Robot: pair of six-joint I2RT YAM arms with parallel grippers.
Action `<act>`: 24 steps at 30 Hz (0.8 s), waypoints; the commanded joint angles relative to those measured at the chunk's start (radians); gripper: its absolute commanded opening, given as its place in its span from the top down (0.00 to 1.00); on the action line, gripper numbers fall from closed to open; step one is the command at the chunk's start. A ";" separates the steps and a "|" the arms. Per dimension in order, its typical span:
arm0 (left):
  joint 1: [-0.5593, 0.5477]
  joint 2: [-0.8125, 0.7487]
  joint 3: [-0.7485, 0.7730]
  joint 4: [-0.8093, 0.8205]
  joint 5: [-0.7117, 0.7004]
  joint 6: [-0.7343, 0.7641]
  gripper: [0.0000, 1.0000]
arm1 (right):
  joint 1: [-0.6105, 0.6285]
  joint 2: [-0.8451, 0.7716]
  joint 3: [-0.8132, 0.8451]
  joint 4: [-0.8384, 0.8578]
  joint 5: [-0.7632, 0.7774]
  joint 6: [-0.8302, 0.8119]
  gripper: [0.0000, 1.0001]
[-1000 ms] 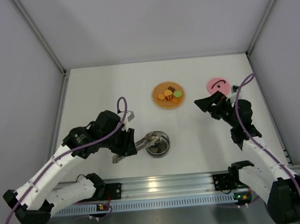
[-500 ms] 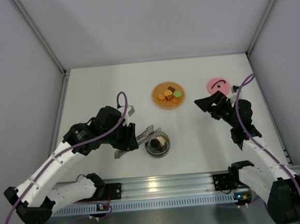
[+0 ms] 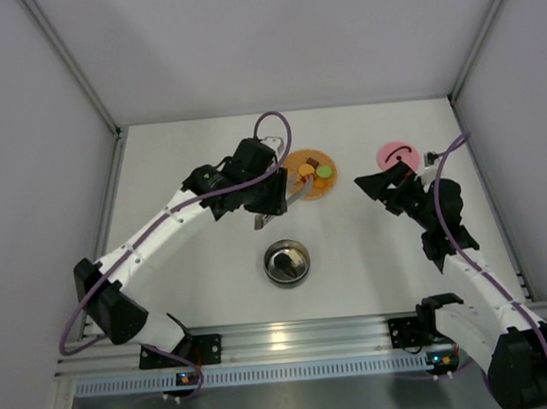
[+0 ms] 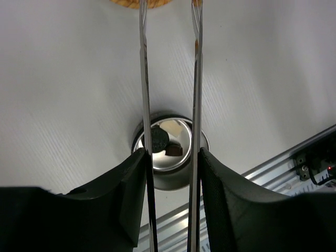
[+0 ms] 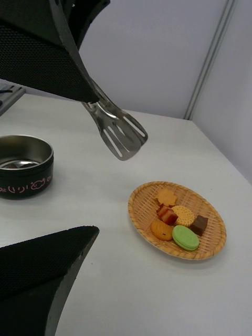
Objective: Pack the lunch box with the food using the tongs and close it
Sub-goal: Place the fake food in the packing box, then pick up the fake food from the plate.
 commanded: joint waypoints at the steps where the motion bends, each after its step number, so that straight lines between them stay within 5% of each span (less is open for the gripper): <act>1: -0.004 0.100 0.114 0.085 -0.036 0.033 0.52 | -0.016 -0.021 0.041 0.011 0.013 -0.036 0.00; 12: -0.002 0.389 0.311 0.056 -0.144 0.040 0.50 | -0.016 -0.023 0.037 0.004 0.012 -0.050 0.01; 24: 0.003 0.506 0.375 0.038 -0.175 0.052 0.48 | -0.017 -0.021 0.037 0.004 0.009 -0.051 0.00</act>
